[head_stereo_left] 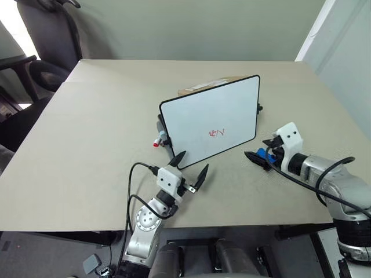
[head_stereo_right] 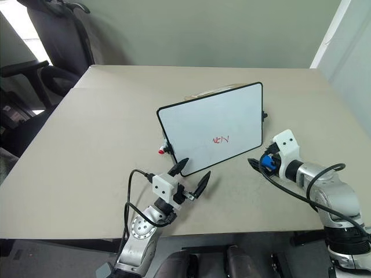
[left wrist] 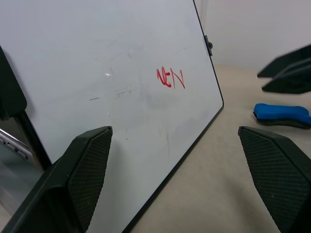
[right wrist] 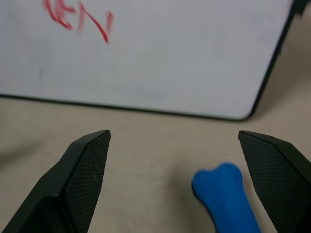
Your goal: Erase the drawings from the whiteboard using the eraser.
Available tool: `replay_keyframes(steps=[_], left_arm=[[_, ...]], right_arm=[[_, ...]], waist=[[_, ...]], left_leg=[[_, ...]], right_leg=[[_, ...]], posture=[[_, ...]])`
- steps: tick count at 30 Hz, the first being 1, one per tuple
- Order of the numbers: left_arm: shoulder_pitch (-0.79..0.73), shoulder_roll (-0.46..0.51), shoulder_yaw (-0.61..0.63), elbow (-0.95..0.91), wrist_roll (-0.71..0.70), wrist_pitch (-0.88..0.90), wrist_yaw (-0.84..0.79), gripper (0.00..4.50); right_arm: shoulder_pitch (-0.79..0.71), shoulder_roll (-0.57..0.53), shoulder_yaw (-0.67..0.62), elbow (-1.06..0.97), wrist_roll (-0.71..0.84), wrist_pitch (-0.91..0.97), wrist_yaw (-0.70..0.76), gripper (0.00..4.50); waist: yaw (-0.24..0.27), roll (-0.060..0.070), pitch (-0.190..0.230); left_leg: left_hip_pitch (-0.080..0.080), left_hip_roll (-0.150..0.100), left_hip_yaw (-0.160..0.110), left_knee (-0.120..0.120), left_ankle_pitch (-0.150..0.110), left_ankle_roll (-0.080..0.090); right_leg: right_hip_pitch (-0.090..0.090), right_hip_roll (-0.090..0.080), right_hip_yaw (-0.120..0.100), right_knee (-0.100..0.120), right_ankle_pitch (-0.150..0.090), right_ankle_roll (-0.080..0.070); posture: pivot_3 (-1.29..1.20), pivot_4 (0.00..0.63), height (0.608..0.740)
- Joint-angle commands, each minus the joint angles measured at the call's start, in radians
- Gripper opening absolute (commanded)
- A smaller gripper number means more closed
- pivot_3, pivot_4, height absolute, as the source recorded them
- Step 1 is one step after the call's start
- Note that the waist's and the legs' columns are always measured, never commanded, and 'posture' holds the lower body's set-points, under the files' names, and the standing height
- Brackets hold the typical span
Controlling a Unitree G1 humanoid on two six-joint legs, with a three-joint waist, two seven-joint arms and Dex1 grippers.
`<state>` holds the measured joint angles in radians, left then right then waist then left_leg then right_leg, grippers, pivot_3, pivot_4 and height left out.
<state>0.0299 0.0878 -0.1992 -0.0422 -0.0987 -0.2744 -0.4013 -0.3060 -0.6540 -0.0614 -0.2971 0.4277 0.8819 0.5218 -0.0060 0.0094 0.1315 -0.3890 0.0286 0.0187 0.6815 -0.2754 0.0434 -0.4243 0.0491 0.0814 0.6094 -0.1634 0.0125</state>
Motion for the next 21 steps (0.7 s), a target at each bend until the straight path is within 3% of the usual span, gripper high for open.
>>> replay_keyframes(steps=[1, 21], left_arm=[[0.013, -0.011, -0.017, -0.072, 0.002, -0.002, 0.012, 4.50], [0.045, -0.013, -0.042, -0.107, -0.001, 0.019, 0.018, 4.50]], right_arm=[[-0.037, -0.025, -0.004, 0.008, -0.002, 0.034, 0.012, 4.46], [-0.028, -0.078, 0.045, 0.091, -0.062, 0.098, 0.014, 4.46]], waist=[[0.000, 0.000, 0.000], [0.001, 0.000, 0.000]], left_leg=[[0.000, 0.000, 0.000, 0.000, 0.000, 0.000], [0.000, 0.000, 0.000, 0.000, -0.001, 0.001]], right_leg=[[0.000, 0.000, 0.000, 0.000, 0.000, 0.000], [0.000, 0.000, 0.000, 0.000, 0.000, 0.000]], posture=[[0.00, 0.150, 0.740], [0.00, 0.150, 0.740]])
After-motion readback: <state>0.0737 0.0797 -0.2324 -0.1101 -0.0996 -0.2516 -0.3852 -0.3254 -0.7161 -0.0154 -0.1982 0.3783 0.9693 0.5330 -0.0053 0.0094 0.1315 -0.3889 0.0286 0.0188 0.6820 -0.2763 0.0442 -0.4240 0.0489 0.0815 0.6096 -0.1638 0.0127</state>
